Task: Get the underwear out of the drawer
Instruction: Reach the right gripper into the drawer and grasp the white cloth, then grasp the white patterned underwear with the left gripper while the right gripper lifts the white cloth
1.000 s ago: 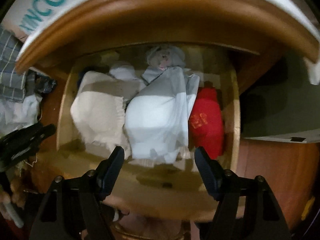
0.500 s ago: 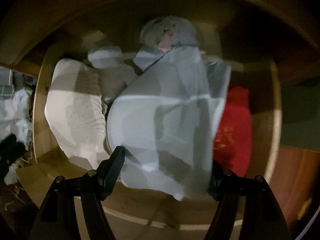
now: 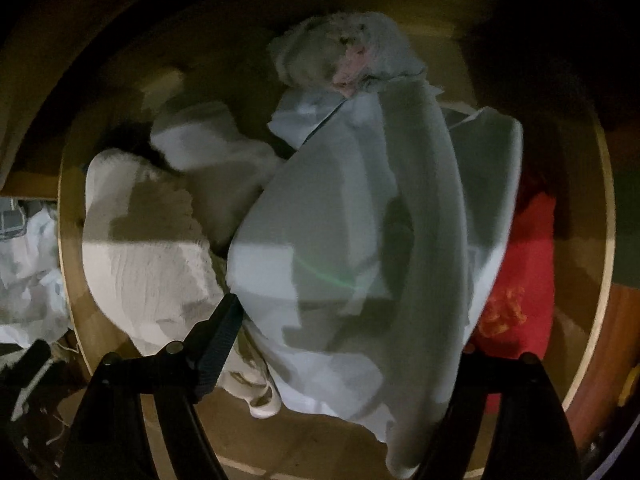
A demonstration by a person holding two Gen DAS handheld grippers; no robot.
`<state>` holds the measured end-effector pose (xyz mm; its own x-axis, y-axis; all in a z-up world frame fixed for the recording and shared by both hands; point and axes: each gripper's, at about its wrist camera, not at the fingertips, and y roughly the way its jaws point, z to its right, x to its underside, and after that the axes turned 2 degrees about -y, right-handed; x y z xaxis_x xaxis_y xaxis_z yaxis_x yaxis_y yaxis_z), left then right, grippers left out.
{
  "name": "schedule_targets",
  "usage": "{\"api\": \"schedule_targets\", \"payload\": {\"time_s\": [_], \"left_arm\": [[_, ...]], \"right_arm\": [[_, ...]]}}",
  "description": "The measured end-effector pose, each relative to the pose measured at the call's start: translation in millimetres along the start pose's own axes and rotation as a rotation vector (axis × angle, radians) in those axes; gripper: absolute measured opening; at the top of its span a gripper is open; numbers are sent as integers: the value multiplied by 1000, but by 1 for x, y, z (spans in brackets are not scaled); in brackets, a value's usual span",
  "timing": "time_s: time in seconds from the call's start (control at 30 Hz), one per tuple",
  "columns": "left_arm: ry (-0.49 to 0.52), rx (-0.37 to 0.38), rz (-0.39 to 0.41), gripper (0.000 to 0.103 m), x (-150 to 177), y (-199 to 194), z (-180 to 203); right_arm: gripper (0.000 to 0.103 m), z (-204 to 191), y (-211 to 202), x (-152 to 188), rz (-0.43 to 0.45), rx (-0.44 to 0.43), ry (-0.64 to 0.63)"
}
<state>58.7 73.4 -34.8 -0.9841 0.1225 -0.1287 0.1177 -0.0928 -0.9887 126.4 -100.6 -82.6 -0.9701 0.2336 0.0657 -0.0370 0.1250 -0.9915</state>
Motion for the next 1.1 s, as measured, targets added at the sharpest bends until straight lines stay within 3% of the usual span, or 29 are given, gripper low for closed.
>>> {"api": "schedule_targets", "payload": {"time_s": [0.03, 0.1, 0.3, 0.43, 0.8, 1.1], "left_arm": [[0, -5, -3, 59, -1, 2, 0], [-5, -13, -6, 59, -1, 3, -1], [-11, -22, -7, 59, -2, 6, -3], [5, -31, -4, 59, -2, 8, 1], [29, 40, 4, 59, -5, 11, 16], [84, 23, 18, 62, -7, 21, 39]], "right_arm": [[74, 1, 2, -2, -9, -6, 14], [57, 1, 2, -2, -4, -9, 16], [21, 7, -5, 6, 29, 23, -21], [16, 12, -13, 18, 44, 39, -31], [15, 29, -39, 56, 90, 257, -126], [14, 11, -59, 73, 121, 314, -153]]}}
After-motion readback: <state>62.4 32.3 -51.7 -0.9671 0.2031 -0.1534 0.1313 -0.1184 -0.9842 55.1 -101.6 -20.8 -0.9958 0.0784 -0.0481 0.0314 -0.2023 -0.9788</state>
